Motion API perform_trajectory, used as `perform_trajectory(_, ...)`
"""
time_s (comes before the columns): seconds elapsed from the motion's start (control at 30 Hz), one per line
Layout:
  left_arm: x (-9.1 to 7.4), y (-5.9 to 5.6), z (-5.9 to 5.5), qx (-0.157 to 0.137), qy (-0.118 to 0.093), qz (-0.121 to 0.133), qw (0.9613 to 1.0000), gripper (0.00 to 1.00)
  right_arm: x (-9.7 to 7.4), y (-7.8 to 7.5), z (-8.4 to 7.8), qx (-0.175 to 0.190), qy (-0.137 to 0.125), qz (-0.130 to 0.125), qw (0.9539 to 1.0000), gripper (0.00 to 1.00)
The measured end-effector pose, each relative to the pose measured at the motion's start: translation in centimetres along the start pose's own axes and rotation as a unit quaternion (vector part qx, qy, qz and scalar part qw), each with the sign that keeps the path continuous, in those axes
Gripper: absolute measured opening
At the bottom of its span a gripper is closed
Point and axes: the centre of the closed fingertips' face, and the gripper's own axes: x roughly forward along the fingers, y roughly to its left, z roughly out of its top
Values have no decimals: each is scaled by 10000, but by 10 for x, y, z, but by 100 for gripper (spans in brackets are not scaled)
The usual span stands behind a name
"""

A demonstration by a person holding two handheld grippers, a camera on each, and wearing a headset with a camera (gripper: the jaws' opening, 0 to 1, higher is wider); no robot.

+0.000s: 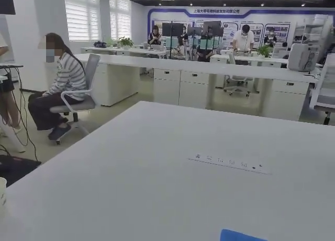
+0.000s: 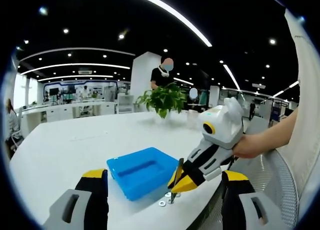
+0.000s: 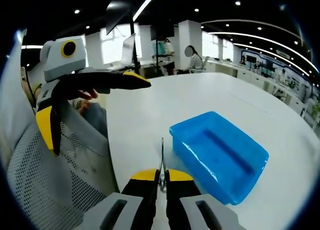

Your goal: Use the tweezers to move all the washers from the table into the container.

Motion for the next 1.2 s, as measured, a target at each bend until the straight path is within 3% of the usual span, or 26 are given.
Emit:
perform_trajectory(0.17,-2,3,-2,-153,-48,29,9999,97,-2,-2,0,365,-149,-31,9992,2)
perform_trajectory(0.2,-2,3,-3,-156,-43,38,9999,97,-4,-2,6,453,-344,-13,9984,2)
perform_trajectory(0.27,-2,4,-7,-174,17,49,9998,98,-9,-7,11,583,-462,-103,9972,3)
perform_trajectory(0.87,-2,4,-9,-196,53,30,9998,98,-2,-1,-1,313,-64,47,9995,4)
perform_trajectory(1.2,-1,4,-10,-185,63,35,9998,98,-1,2,2,257,-136,81,9995,4)
